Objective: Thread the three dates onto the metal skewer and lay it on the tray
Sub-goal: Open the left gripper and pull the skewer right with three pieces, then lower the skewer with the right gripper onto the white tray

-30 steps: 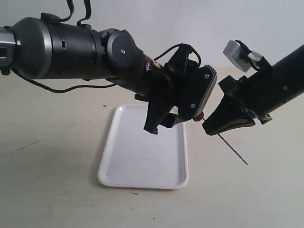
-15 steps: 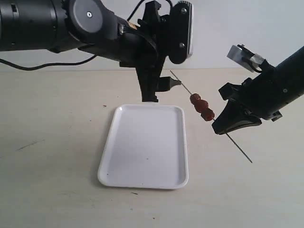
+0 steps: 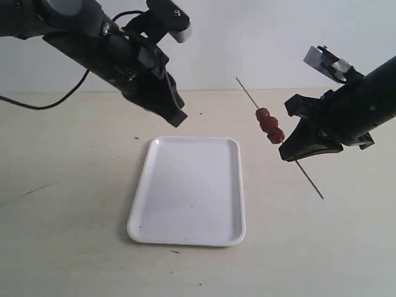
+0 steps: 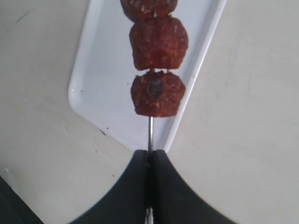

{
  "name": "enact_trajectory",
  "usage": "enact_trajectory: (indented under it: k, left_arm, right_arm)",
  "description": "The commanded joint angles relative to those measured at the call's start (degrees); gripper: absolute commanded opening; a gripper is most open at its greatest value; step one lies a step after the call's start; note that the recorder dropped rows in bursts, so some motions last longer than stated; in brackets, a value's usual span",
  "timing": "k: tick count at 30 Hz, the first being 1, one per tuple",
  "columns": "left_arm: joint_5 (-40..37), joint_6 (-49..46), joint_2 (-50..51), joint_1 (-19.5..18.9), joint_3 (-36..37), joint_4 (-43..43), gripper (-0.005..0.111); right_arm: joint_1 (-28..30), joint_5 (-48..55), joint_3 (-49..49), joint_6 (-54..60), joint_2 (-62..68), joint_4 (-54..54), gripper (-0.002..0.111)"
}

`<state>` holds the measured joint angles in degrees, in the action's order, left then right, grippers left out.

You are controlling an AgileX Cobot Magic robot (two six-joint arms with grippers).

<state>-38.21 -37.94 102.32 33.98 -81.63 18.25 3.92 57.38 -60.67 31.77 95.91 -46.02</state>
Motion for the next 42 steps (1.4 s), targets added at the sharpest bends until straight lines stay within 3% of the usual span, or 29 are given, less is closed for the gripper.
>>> enact_trajectory:
  k: [1, 3, 6, 13, 17, 23, 31, 38, 42]
  left_arm:
    - [-6.2, 15.2, 0.3, -1.5, 0.2, 0.6, 0.0]
    - [-4.4, 16.6, 0.2, -2.0, 1.5, 1.9, 0.0]
    - [4.4, 16.7, -1.9, -2.0, 6.1, 8.8, 0.0]
    - [28.5, 19.4, -14.2, -2.0, 27.7, 14.5, 0.0]
    - [34.8, 22.1, -22.1, -2.0, 39.1, 14.5, 0.0]
    - [39.2, 22.8, -32.8, -2.0, 50.5, 14.5, 0.0]
    - [40.5, 23.6, -40.6, -2.0, 57.0, 14.5, 0.0]
    - [37.4, 23.8, -43.1, -2.0, 58.1, 14.5, 0.0]
    - [34.5, 23.8, -43.9, -2.0, 58.1, 14.5, 0.0]
  right_arm:
    - [-0.7, 1.2, -0.1, -1.6, -2.0, -0.7, 0.0]
    - [-2.1, -0.4, 0.4, -2.5, -3.1, -0.7, 0.0]
    - [-5.9, -5.1, 2.0, -4.8, -5.5, -0.3, 0.0]
    - [-15.4, -18.8, 4.9, -21.5, -8.5, 12.6, 0.0]
    - [-20.9, -25.1, 5.0, -32.5, -8.0, 18.3, 0.0]
    - [-28.8, -34.4, 5.0, -51.9, -4.0, 27.4, 0.0]
    - [-38.1, -35.3, 3.1, -81.1, 4.0, 47.8, 0.0]
    - [-42.6, -31.8, -3.8, -94.4, 12.1, 57.4, 0.0]
    - [-42.9, -25.7, -9.0, -95.3, 15.6, 60.4, 0.0]
